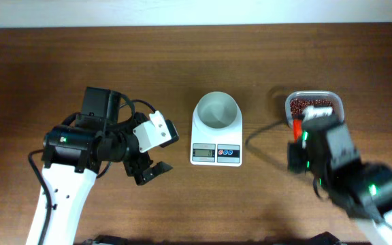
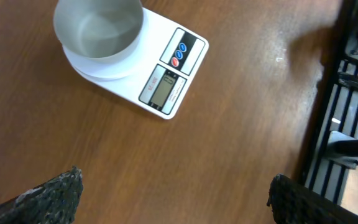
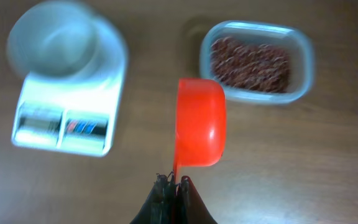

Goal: Scoop and weigh 50g on scale
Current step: 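Scoop red beans from the plastic tub with the right gripper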

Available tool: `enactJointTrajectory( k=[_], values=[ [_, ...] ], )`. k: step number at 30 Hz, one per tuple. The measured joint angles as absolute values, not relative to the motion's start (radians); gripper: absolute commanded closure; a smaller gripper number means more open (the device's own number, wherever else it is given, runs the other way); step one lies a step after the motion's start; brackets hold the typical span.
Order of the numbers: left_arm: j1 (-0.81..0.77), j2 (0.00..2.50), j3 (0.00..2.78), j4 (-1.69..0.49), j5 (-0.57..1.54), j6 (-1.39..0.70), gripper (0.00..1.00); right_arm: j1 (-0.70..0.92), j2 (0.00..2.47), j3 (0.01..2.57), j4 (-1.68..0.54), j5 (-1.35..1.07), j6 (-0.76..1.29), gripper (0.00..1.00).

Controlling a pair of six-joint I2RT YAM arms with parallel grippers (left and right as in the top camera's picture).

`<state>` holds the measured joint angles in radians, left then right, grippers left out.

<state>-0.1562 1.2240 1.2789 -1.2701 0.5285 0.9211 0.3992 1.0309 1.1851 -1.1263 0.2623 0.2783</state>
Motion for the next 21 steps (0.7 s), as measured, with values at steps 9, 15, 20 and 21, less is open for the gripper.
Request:
enactJointTrajectory(
  k=[9, 15, 20, 21],
  values=[
    [-0.157, 1.225, 1.278, -1.271, 0.529, 0.921, 0.01, 0.111, 1.403, 1.232, -0.989, 0.248, 0.098, 0.96],
    [-0.157, 1.225, 1.277, -1.270, 0.532, 0.921, 0.01, -0.028, 1.561, 1.234, -0.878, 0.238, -0.101, 0.96],
    [-0.156, 1.225, 1.277, -1.271, 0.532, 0.921, 0.01, -0.089, 1.674, 1.234, -0.800, 0.214, -0.191, 0.96],
    [-0.157, 1.225, 1.277, -1.270, 0.532, 0.921, 0.01, -0.099, 1.681, 1.235, -0.793, 0.183, -0.200, 0.96]
  ],
)
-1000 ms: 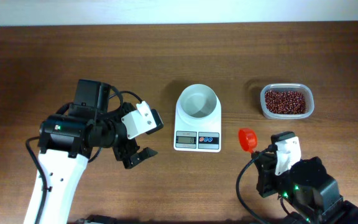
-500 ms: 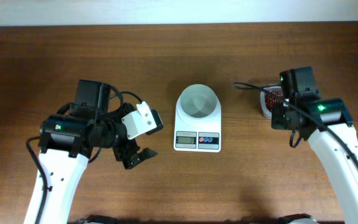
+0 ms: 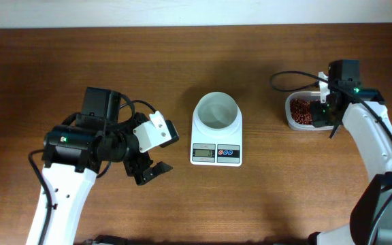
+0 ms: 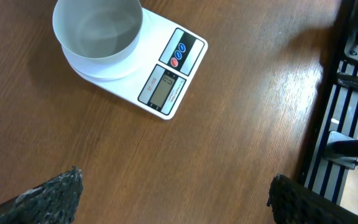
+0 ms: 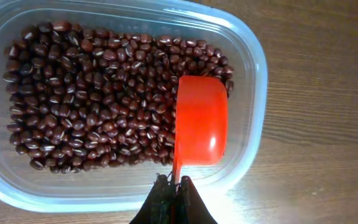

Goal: Scoop and weigh 50g on scale
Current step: 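Scoop red beans from the plastic tub with the right gripper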

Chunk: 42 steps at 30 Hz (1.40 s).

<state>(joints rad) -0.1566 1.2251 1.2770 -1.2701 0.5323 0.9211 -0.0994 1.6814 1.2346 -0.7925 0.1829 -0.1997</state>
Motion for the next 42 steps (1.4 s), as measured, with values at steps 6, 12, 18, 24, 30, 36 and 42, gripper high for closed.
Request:
enactJointTrajectory(
  k=[6, 12, 18, 24, 30, 36, 42],
  values=[
    [-0.156, 1.225, 1.277, -1.271, 0.532, 0.921, 0.01, -0.214, 1.737, 1.244, -0.816, -0.128, -0.225, 0.96],
    [-0.157, 1.225, 1.277, -1.270, 0.533, 0.921, 0.01, -0.409, 1.740, 1.244, -0.839, -0.474, -0.217, 0.96],
    [-0.157, 1.225, 1.277, -1.271, 0.533, 0.921, 0.01, -0.476, 1.803, 1.244, -0.831, -0.631, -0.208, 0.96],
    [-0.157, 1.225, 1.277, -1.271, 0.533, 0.921, 0.01, -0.486, 1.890, 1.251, -0.818, -0.739, -0.208, 0.96],
    [-0.156, 1.225, 1.277, -1.270, 0.533, 0.921, 0.01, -0.590, 1.914, 1.251, -0.852, -0.871, -0.205, 0.96],
    [-0.156, 1.225, 1.277, -1.270, 0.533, 0.921, 0.01, -0.651, 1.917, 1.251, -0.909, -1.005, -0.217, 0.96],
    [-0.156, 1.225, 1.277, -1.270, 0.533, 0.921, 0.01, -0.696, 1.918, 1.251, -0.970, -1.060, -0.316, 0.96]
  ],
)
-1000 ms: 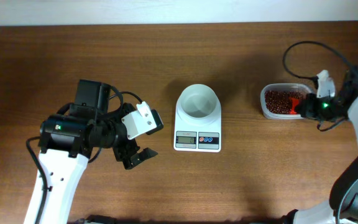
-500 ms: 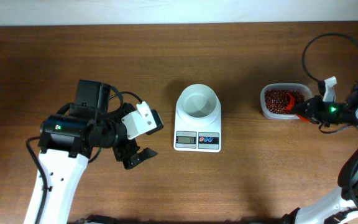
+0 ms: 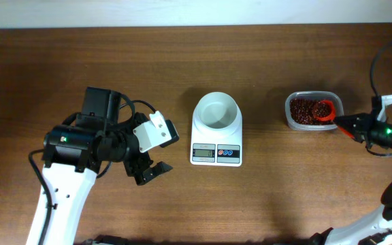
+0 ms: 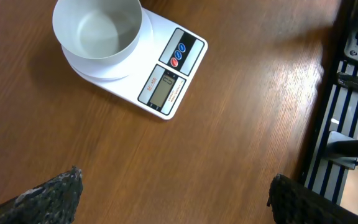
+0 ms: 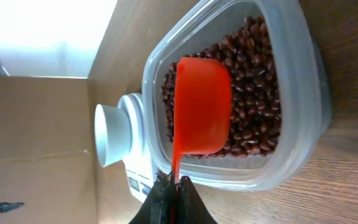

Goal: Scoop and weigh 50g on scale
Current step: 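Scoop red beans from the plastic tub with the right gripper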

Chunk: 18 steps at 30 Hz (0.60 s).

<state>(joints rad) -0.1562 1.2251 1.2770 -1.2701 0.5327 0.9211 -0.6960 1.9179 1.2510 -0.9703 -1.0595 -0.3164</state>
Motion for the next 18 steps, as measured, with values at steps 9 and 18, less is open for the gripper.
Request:
enactJointTrajectory(
  k=[9, 18],
  values=[
    [-0.157, 1.225, 1.277, -1.270, 0.533, 0.921, 0.01, -0.697, 1.918, 1.251, -1.010, -1.076, -0.423, 0.96],
    [-0.157, 1.225, 1.277, -1.270, 0.533, 0.921, 0.01, -0.698, 1.918, 1.251, -1.082, -1.238, -0.422, 0.96]
  ],
)
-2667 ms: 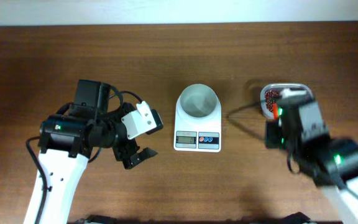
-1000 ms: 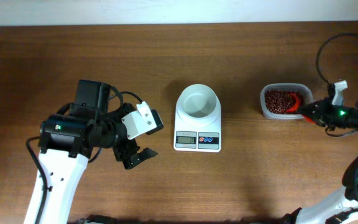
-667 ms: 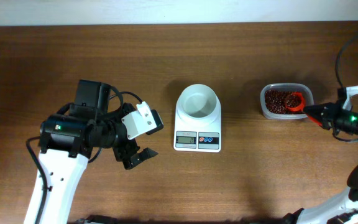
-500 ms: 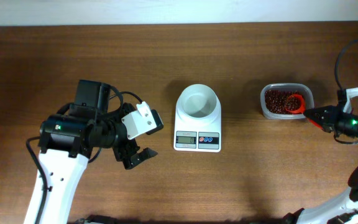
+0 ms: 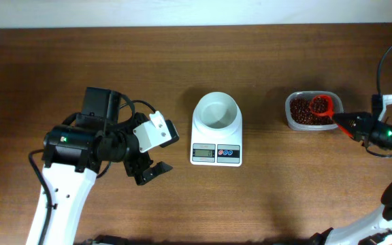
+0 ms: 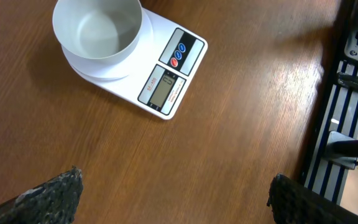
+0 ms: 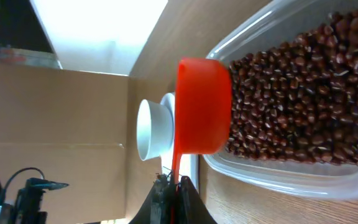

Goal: Scoop and weigh 50g on scale
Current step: 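Scoop red beans from the plastic tub with the right gripper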

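Note:
A white digital scale (image 5: 216, 143) stands mid-table with an empty white bowl (image 5: 217, 111) on its platform. At the right, a clear plastic tub (image 5: 313, 111) holds red-brown beans. My right gripper (image 5: 349, 124) is shut on the handle of a red scoop (image 5: 321, 105), whose cup holds beans over the tub. In the right wrist view the scoop (image 7: 202, 106) shows its underside above the beans (image 7: 303, 106). My left gripper (image 5: 150, 171) hangs open left of the scale, its fingertips (image 6: 55, 190) apart over bare wood.
A light wall runs along the far edge of the wooden table (image 5: 182, 61). In the left wrist view a black frame (image 6: 347, 118) stands beyond the table's edge. A cable (image 5: 386, 58) loops above my right arm.
The red scoop has moved slightly farther back over the tub and sits higher above the beans. My left arm, the scale and the bowl have not moved.
My right gripper held the empty red scoop between the scale and the tub. Then the scoop was over the beans in the tub. Later the arm had swung to the right edge with beans in the scoop, which is now raised. The left arm stayed still.

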Available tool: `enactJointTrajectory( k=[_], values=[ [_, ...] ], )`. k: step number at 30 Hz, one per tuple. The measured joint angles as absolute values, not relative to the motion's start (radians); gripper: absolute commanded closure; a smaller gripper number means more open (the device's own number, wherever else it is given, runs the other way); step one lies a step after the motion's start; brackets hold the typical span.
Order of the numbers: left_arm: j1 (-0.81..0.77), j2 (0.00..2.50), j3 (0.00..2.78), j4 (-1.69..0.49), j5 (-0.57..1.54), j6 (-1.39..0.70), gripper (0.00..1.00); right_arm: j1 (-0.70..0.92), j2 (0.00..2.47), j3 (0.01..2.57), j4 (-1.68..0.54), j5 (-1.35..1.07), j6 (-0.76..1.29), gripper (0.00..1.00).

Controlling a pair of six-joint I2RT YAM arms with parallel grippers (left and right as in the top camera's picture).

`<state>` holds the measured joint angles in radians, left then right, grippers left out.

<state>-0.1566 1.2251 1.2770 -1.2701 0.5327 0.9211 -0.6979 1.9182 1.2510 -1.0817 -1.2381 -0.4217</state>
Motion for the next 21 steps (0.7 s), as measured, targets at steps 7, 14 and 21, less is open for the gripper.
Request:
enactJointTrajectory(
  k=[7, 14, 21],
  values=[
    [-0.157, 1.225, 1.277, -1.271, 0.533, 0.921, 0.01, -0.536, 1.918, 1.251, -1.108, -1.346, -0.422, 0.96],
    [-0.157, 1.225, 1.277, -1.271, 0.533, 0.921, 0.01, -0.213, 1.918, 1.251, -1.095, -1.436, -0.422, 0.96],
    [-0.156, 1.225, 1.277, -1.271, 0.533, 0.921, 0.01, -0.082, 1.918, 1.251, -1.008, -1.443, -0.422, 0.96]
  ],
)
